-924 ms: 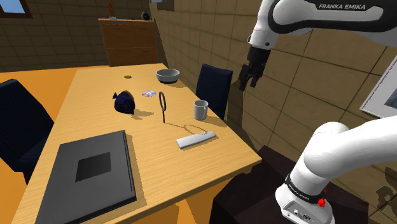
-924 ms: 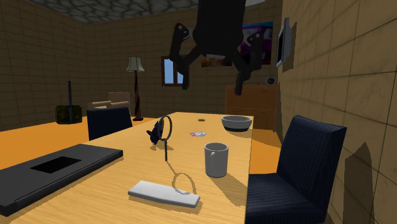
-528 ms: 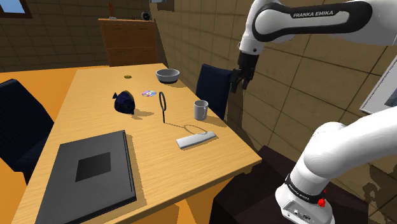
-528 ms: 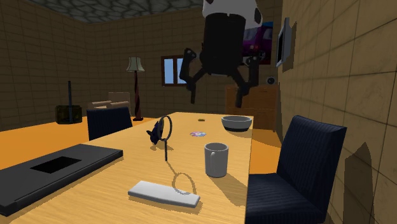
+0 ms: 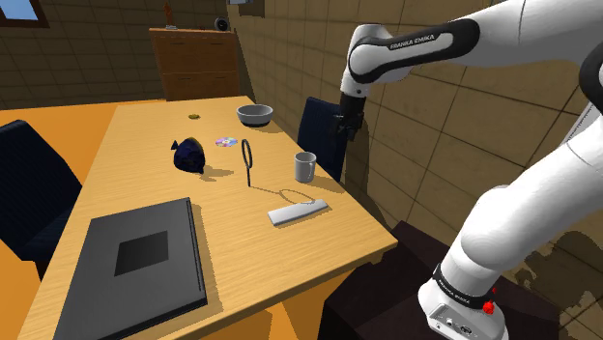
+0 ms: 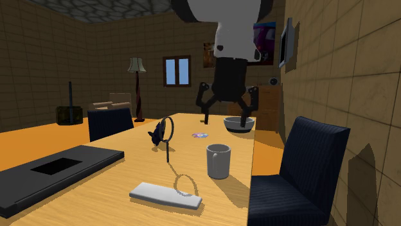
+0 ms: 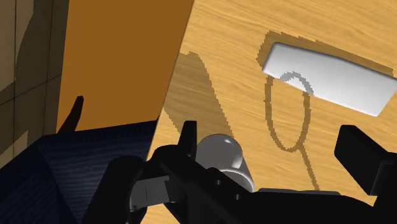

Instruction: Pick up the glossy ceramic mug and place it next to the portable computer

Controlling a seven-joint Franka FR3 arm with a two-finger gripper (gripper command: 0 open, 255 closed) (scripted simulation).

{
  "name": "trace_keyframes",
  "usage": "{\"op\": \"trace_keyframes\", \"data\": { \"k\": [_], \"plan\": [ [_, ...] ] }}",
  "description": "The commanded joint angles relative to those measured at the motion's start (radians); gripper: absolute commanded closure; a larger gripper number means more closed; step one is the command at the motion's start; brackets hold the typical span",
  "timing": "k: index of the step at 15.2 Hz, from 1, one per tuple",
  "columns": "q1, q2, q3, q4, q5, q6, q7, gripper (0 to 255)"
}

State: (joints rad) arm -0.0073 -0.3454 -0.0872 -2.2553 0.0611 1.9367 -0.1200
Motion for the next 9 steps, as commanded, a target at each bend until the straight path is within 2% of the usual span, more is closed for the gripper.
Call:
{"op": "trace_keyframes", "data": {
  "k": [1,9],
  "plan": [
    [0.002,0.080,-0.004,0.039,0.003,0.039,-0.009,0],
    [-0.006,0.389,-0.026,0.233,0.024,0.140,-0.063,0]
  ]
}}
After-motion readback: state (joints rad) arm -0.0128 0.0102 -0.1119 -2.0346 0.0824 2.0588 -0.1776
